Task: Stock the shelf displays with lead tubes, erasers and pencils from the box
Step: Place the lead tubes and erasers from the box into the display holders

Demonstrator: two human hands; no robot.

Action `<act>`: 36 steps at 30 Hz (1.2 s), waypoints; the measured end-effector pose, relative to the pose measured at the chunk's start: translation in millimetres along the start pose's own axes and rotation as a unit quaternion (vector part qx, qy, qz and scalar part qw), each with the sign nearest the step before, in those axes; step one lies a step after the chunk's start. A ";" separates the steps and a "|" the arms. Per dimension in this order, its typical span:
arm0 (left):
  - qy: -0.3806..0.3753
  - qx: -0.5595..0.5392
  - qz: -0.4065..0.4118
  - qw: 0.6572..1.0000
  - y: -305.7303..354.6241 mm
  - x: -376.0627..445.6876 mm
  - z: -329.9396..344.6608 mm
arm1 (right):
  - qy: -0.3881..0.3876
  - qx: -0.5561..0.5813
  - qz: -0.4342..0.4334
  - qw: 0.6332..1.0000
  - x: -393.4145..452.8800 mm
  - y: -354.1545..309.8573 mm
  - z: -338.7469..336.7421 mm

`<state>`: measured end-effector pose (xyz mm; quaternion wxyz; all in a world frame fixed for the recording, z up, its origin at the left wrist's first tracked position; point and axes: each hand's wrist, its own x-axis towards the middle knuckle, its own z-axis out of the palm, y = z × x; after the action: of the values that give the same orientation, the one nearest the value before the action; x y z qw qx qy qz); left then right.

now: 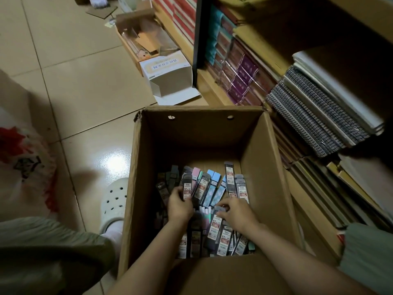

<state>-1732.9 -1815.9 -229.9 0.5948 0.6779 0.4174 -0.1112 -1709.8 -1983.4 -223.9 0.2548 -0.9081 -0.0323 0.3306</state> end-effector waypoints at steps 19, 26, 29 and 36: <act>-0.146 -0.071 -0.002 0.987 10.7 20.5 7.0 | 0.146 0.083 0.009 0.986 52.0 -36.2 -48.5; -0.115 -0.105 -0.048 0.987 0.7 32.8 7.0 | 0.055 -0.183 0.035 0.981 65.3 -27.4 -26.7; -0.110 -0.103 -0.051 0.987 -1.8 35.4 7.4 | 0.093 -0.224 0.032 0.970 66.5 -26.5 -17.9; -0.100 -0.088 -0.054 0.990 -0.6 32.6 8.2 | 0.132 -0.034 0.046 0.990 59.7 -28.6 -12.8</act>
<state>-1710.0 -1809.2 -253.7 0.6840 0.5849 0.4002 -0.1728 -1652.3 -1950.7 -236.6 0.2102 -0.9524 0.0326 0.2182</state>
